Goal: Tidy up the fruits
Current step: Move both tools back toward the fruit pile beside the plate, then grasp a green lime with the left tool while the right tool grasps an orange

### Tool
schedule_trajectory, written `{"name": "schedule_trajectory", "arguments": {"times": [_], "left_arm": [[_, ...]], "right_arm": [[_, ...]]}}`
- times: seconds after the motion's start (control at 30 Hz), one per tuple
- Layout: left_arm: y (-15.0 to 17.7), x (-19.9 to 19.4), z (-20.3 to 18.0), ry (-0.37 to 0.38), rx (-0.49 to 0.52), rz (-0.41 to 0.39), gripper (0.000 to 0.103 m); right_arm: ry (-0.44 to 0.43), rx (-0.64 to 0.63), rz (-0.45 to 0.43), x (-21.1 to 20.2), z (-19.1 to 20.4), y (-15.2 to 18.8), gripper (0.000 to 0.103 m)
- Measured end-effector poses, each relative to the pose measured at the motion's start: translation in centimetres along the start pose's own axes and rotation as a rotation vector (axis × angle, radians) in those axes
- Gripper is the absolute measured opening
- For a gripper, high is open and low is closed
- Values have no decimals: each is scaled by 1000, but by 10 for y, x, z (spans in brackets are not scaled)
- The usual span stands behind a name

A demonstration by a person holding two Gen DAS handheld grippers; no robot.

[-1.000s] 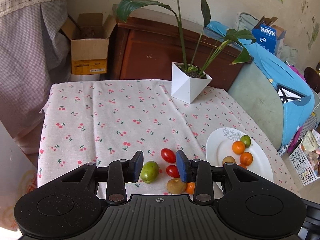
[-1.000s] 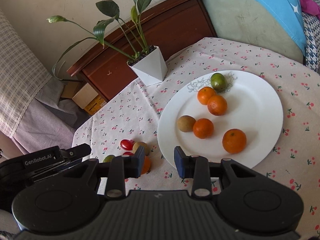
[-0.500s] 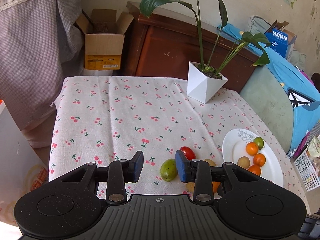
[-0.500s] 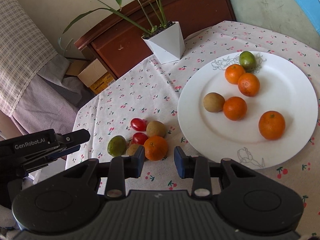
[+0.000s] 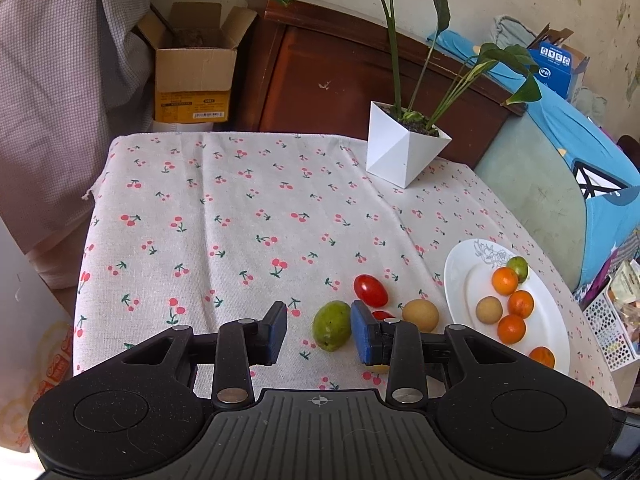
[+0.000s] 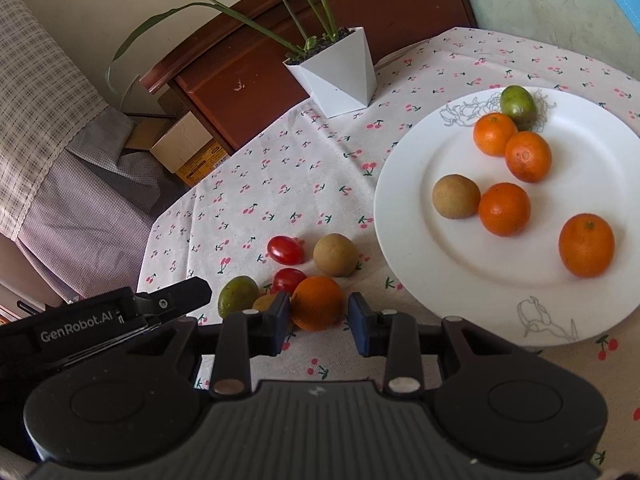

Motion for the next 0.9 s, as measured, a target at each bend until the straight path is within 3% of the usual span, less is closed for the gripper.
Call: {"name": "schedule_trajectory", "arguments": {"times": [0.1, 0.57, 0.9], "left_arm": [[1, 3, -1, 4, 7, 8, 33], [10, 27, -10, -17, 43, 39, 32], [8, 31, -12, -43, 74, -2, 32]], "right_arm": [[-4, -5, 1, 1, 1, 1, 28], [47, 52, -8, -15, -16, 3, 28], [44, 43, -6, -14, -16, 3, 28]]}}
Point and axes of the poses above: each gripper's, at about its wrist camera, not at the fingertips, and x roughly the way its jaws point, z to its left, y to its underside, the point moved 4 cm from there along x, roughly the way its jaws point, and after that the axes turned 12 degrees about z, right-handed, at the moved point
